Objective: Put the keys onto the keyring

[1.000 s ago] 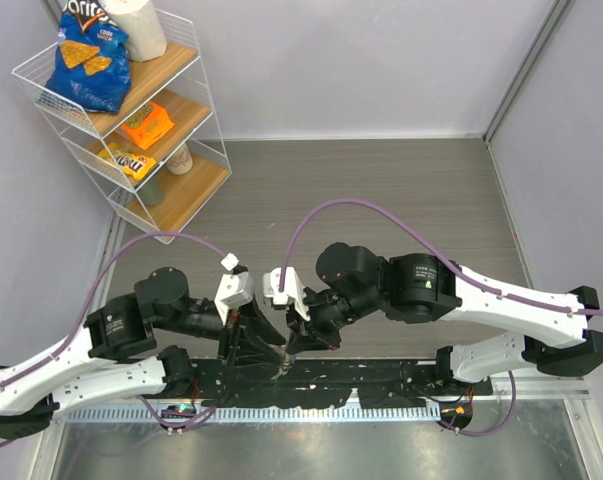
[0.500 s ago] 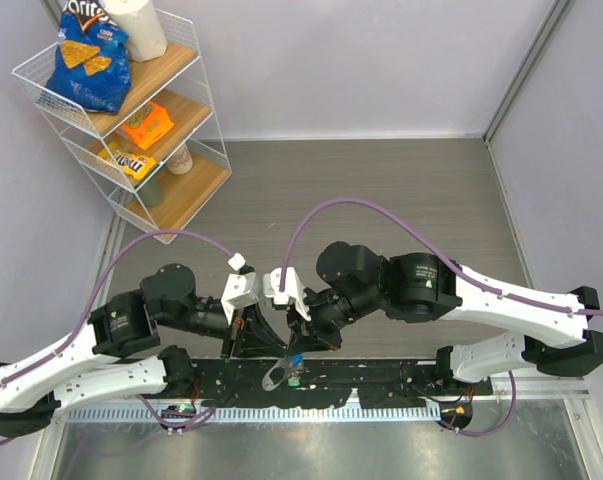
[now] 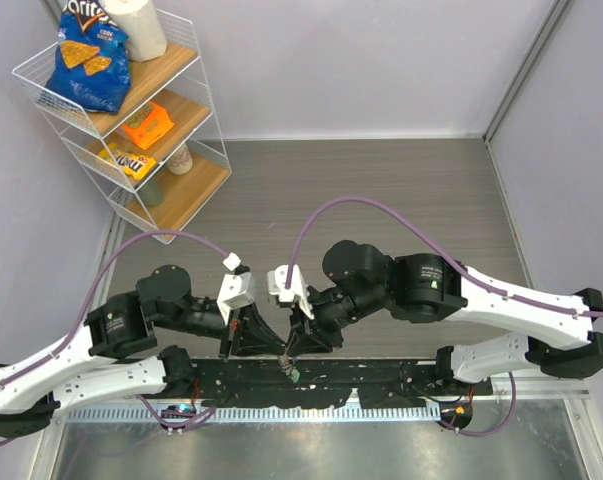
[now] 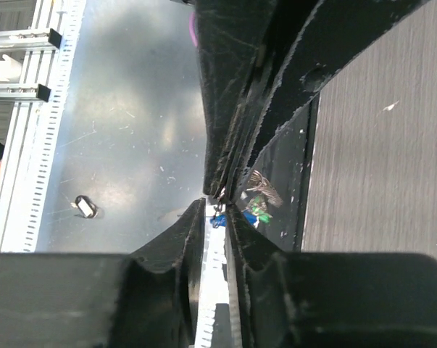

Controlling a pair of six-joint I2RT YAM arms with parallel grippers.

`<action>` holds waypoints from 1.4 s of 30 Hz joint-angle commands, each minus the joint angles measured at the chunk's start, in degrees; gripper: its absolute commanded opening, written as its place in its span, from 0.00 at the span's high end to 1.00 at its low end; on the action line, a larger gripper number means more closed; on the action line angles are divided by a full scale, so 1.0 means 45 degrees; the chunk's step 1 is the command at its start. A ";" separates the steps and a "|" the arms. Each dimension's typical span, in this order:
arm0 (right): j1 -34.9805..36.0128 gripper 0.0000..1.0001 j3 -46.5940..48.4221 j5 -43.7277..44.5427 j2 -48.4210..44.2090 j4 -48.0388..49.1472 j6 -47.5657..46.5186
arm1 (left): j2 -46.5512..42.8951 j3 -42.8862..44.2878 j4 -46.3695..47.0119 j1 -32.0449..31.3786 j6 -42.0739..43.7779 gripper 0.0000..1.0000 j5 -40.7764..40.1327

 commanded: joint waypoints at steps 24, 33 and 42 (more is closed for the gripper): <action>0.0016 0.54 -0.2335 0.1605 -0.3111 0.3541 -0.1463 | -0.1335 -0.0989 0.4025 -0.0124 -0.0672 1.00 -0.1200; 0.0016 0.58 -0.2354 0.1663 -0.3170 0.3796 -0.1386 | -0.1647 -0.1419 0.4767 -0.0144 -0.1023 1.00 -0.1687; 0.0016 0.64 -0.2334 0.1702 -0.2994 0.3815 -0.1366 | -0.1941 -0.1790 0.5549 -0.0144 -0.1317 1.00 -0.1806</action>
